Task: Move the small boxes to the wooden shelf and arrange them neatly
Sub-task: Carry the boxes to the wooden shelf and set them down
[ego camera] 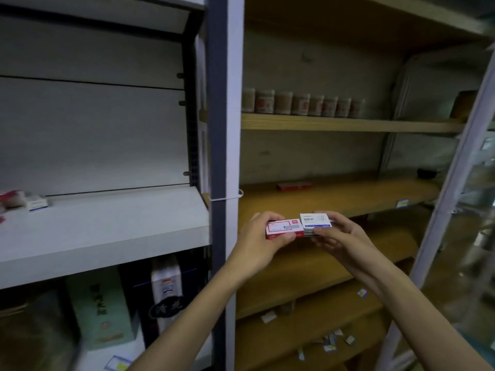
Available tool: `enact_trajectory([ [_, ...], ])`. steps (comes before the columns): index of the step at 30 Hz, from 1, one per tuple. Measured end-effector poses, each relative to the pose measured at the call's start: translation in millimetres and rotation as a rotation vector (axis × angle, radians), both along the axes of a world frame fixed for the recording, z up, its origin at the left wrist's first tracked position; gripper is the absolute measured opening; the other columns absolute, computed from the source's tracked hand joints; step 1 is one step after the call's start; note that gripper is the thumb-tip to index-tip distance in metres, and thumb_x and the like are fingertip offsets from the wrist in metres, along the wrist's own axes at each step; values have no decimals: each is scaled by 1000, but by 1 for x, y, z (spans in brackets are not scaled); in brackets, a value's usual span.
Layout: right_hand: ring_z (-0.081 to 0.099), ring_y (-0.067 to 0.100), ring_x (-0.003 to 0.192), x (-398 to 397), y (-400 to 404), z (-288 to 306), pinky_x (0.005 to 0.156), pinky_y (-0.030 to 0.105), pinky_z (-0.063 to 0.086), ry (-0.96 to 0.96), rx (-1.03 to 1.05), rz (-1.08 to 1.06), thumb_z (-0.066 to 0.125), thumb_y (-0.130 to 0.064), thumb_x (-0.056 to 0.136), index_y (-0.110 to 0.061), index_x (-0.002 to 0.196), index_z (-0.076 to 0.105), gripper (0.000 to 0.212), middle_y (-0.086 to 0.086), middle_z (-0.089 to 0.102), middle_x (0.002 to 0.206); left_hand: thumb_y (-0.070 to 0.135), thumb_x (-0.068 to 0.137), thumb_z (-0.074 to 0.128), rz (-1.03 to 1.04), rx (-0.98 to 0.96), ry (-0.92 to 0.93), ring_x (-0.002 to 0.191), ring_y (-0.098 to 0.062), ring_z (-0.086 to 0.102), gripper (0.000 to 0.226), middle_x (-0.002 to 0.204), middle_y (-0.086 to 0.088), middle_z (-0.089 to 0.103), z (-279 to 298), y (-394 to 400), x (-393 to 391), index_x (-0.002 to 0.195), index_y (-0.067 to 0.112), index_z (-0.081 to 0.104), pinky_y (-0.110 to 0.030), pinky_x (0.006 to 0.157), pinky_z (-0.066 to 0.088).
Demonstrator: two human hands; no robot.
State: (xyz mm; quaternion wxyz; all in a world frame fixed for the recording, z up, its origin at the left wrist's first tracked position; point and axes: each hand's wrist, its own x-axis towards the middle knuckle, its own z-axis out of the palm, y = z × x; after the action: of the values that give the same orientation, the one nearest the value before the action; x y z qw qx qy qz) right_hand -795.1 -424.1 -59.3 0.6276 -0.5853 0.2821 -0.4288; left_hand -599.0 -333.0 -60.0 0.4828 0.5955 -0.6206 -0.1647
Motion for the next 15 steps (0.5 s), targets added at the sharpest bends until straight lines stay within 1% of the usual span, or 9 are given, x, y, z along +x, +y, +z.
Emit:
enact_trajectory([
  [2, 71, 21, 82, -11, -27, 2, 69, 24, 58, 0, 5, -6, 79, -9, 72, -15, 117, 70, 46, 15, 74, 107, 37, 90, 71, 27, -15, -35, 105, -2, 54, 35, 116, 13, 55, 0, -28, -12, 121, 33, 57, -23, 90, 51],
  [6, 72, 23, 92, -26, -83, 5, 73, 26, 59, 58, -9, 6, 79, -8, 77, -14, 121, 67, 46, 14, 74, 111, 35, 89, 72, 59, -32, -104, 102, -3, 54, 30, 114, 13, 56, 2, -86, -28, 115, 33, 58, -24, 88, 50],
  [8, 72, 24, 100, -33, -113, 8, 80, 29, 59, 93, -16, 5, 78, -6, 80, -14, 122, 66, 44, 13, 74, 112, 34, 89, 72, 84, -13, -134, 102, -6, 53, 28, 113, 10, 54, 4, -118, -33, 114, 32, 58, -25, 87, 48],
  [11, 72, 26, 104, -43, -157, 12, 92, 37, 57, 163, -37, 15, 77, -5, 82, -12, 121, 65, 41, 12, 75, 110, 39, 89, 71, 159, 62, -188, 112, -11, 45, 31, 118, 6, 46, 6, -164, -36, 117, 33, 59, -27, 94, 42],
  [13, 73, 26, 101, -51, -186, 16, 90, 37, 58, 231, -63, 35, 77, -6, 81, -12, 120, 64, 41, 12, 76, 107, 46, 88, 69, 246, 122, -276, 115, -13, 38, 35, 120, 4, 42, 8, -192, -32, 119, 35, 58, -30, 97, 39],
  [15, 74, 21, 98, -58, -215, 20, 85, 33, 58, 316, -123, 53, 79, -11, 80, -16, 119, 64, 42, 9, 76, 107, 49, 87, 69, 312, 166, -339, 117, -16, 38, 39, 120, 3, 40, 11, -216, -27, 122, 36, 57, -34, 101, 39],
])
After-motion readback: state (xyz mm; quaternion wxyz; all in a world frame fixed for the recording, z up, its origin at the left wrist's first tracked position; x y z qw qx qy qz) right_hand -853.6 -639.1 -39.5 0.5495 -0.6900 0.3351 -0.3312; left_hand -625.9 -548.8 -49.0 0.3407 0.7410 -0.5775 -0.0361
